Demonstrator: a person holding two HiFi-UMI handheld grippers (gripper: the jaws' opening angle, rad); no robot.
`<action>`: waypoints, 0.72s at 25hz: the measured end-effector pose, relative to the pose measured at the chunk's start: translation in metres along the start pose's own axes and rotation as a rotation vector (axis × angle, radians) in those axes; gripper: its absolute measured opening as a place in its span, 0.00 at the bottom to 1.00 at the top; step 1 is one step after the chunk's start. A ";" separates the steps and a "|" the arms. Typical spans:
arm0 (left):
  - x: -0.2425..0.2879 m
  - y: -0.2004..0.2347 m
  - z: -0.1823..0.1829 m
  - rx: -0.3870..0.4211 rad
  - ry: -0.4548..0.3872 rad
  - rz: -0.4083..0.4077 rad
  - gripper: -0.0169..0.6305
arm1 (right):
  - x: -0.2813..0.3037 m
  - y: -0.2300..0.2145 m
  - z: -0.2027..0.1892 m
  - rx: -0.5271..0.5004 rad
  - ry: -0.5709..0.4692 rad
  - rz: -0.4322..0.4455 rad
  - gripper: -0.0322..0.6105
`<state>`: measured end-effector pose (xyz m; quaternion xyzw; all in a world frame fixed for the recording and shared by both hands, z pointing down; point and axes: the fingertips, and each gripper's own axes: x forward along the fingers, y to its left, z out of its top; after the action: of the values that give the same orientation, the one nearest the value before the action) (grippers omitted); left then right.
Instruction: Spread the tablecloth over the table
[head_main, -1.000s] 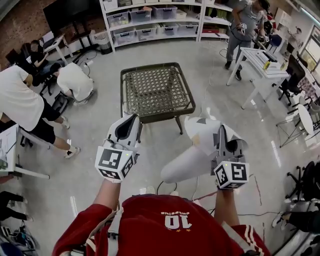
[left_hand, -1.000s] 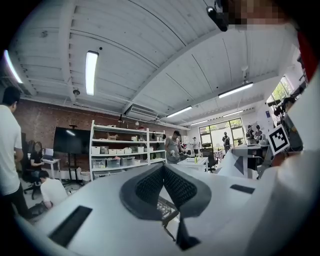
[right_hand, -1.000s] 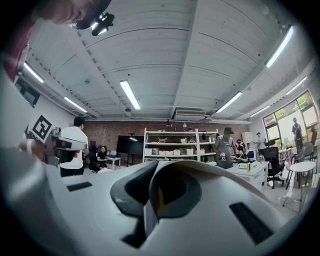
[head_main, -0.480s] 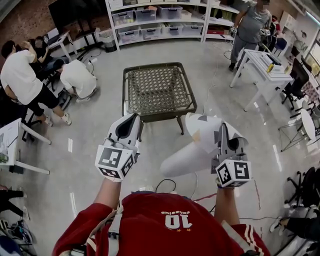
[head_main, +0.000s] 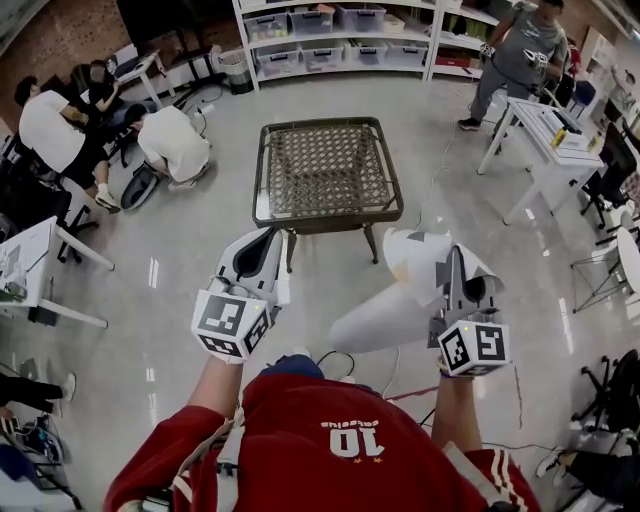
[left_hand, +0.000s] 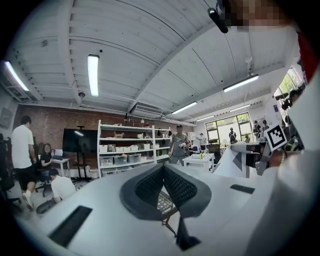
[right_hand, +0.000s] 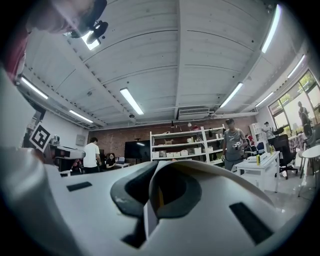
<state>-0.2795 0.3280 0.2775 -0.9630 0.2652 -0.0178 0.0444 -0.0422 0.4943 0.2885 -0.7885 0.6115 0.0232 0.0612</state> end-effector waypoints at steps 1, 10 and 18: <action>0.000 -0.001 -0.001 0.003 0.004 -0.001 0.04 | -0.001 -0.002 -0.002 0.002 0.003 -0.006 0.07; 0.029 0.008 -0.005 -0.006 0.004 -0.017 0.04 | 0.017 -0.018 -0.004 0.001 0.008 -0.039 0.07; 0.101 0.042 -0.023 -0.030 -0.004 -0.046 0.04 | 0.070 -0.051 -0.010 -0.026 0.002 -0.119 0.07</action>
<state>-0.2154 0.2389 0.2978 -0.9695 0.2430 -0.0127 0.0300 0.0243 0.4383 0.2938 -0.8242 0.5632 0.0269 0.0517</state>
